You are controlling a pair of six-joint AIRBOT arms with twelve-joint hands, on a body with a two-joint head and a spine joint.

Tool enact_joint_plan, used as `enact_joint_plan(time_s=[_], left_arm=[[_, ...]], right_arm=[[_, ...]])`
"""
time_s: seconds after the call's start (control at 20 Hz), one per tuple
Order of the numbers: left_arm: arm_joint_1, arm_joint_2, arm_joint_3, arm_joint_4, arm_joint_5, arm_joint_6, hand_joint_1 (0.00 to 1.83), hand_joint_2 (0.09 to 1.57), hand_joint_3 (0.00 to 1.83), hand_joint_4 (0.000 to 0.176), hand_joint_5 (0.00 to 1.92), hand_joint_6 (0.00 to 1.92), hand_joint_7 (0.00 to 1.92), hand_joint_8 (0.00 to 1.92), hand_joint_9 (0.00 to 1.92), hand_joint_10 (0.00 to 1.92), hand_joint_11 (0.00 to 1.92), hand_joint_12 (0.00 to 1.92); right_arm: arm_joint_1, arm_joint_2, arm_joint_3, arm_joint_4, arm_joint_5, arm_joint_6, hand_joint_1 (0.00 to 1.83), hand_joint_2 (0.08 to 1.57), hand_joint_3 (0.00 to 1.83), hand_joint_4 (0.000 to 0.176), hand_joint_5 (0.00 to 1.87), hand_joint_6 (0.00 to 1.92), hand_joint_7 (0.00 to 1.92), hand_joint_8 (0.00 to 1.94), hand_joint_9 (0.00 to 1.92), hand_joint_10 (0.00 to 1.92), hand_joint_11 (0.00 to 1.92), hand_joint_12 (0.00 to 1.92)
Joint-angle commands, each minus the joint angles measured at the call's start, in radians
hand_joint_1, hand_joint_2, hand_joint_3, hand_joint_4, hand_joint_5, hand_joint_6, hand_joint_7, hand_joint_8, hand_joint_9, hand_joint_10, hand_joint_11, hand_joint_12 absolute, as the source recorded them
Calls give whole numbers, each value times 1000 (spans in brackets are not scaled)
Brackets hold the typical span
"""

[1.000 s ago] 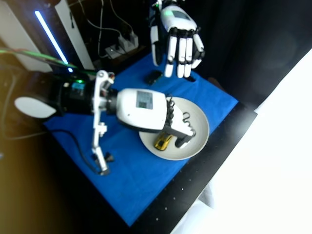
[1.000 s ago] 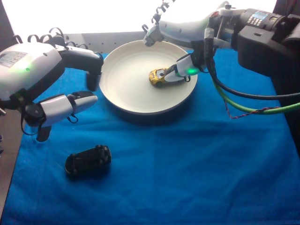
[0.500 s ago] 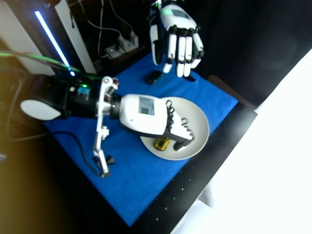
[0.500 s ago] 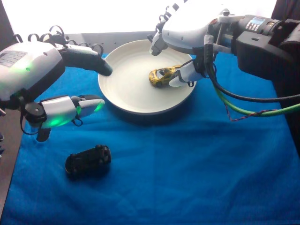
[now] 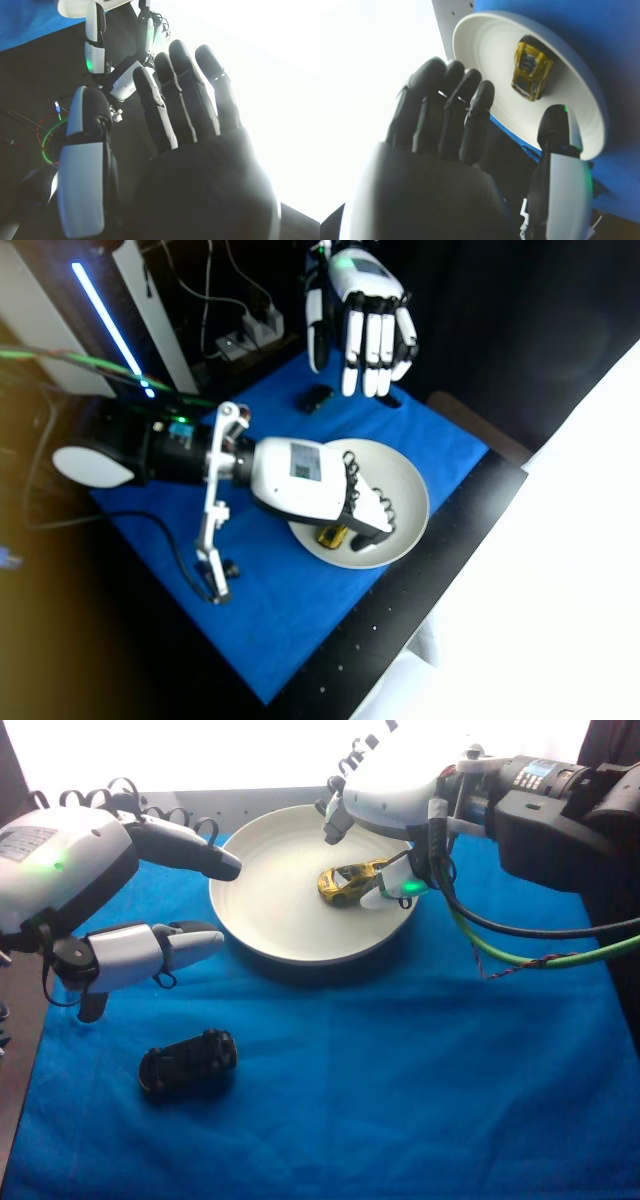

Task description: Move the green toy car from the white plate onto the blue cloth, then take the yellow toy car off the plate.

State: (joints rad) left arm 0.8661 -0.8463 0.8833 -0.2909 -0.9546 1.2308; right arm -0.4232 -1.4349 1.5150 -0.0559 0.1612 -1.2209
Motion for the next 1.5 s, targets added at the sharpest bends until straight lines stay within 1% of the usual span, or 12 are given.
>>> enact_joint_plan(time_s=[0.0, 0.2, 0.45, 0.75, 0.95, 1.1, 1.15, 1.2, 1.25, 1.35, 1.4, 1.45], left_arm=[[-7, -4, -4, 17, -130, -7, 768, 1154, 1, 82, 802, 45, 760, 8, 688, 95, 136, 1367], [-7, -4, -4, 18, -132, -10, 796, 1142, 0, 83, 829, 7, 776, 2, 631, 281, 106, 1478], [-7, -4, -3, 20, -133, -15, 827, 1141, 0, 74, 840, 1, 784, 3, 532, 551, 118, 1485], [-6, -4, -1, 22, -134, -24, 790, 1149, 2, 89, 821, 1, 768, 2, 564, 396, 78, 1439], [-6, -4, -1, 24, -138, -28, 801, 1151, 0, 82, 838, 5, 790, 9, 585, 442, 117, 1417], [-6, -4, 0, 24, -138, -31, 801, 1143, 0, 99, 837, 4, 775, 1, 565, 445, 80, 1418], [-6, -4, 0, 24, -139, -31, 885, 1200, 10, 161, 762, 1060, 767, 0, 567, 407, 153, 1340], [-6, -4, 0, 24, -139, -31, 879, 1236, 4, 173, 718, 1317, 778, 5, 580, 407, 130, 1374], [-6, -4, 0, 24, -139, -31, 786, 1170, 0, 125, 605, 760, 758, 4, 564, 360, 95, 1344], [-6, -4, 0, 24, -139, -32, 762, 1153, 0, 105, 717, 283, 750, 11, 573, 333, 96, 1383], [-6, -4, 0, 24, -140, -32, 767, 1148, 0, 98, 765, 183, 758, 10, 575, 346, 96, 1412], [-6, -4, 0, 24, -140, -33, 875, 1205, 4, 160, 756, 1080, 765, 7, 582, 312, 124, 1331]], right_arm=[[5, -5, 5, -1, 103, -5, 841, 962, 0, 0, 668, 1, 698, 34, 517, 504, 176, 1563], [4, -9, 14, -1, 96, -5, 861, 992, 2, 0, 637, 4, 702, 6, 588, 330, 172, 1573], [1, -16, 22, -1, 90, -5, 928, 1006, 0, 0, 677, 2, 754, 6, 488, 700, 189, 1673], [-4, -22, 28, -1, 88, -5, 1040, 1030, 2, 0, 762, 10, 875, 63, 487, 1084, 270, 1807], [-7, -25, 30, -2, 88, -5, 1099, 1049, 1, 0, 895, 22, 611, 1124, 528, 1541, 471, 1921], [-8, -28, 35, -1, 88, -5, 1017, 1055, 0, 0, 750, 0, 657, 659, 508, 1163, 337, 1813], [-8, -29, 36, -1, 87, -5, 999, 1045, 0, 0, 695, 1, 634, 916, 532, 1392, 416, 1887], [-8, -30, 37, -1, 87, -5, 995, 1044, 0, 0, 688, 1, 653, 1065, 595, 1518, 516, 1914], [-8, -31, 37, -1, 87, -5, 990, 1044, 0, 0, 680, 0, 633, 1062, 587, 1477, 527, 1908], [-8, -33, 39, -1, 86, -5, 998, 1032, 0, 0, 681, 2, 684, 870, 597, 1292, 475, 1813], [-8, -33, 38, -1, 86, -5, 1000, 1024, 0, 0, 692, 3, 640, 1183, 601, 1511, 522, 1899], [-8, -33, 38, -1, 86, -5, 964, 1021, 0, 0, 673, 2, 626, 1329, 615, 1612, 580, 1917]])
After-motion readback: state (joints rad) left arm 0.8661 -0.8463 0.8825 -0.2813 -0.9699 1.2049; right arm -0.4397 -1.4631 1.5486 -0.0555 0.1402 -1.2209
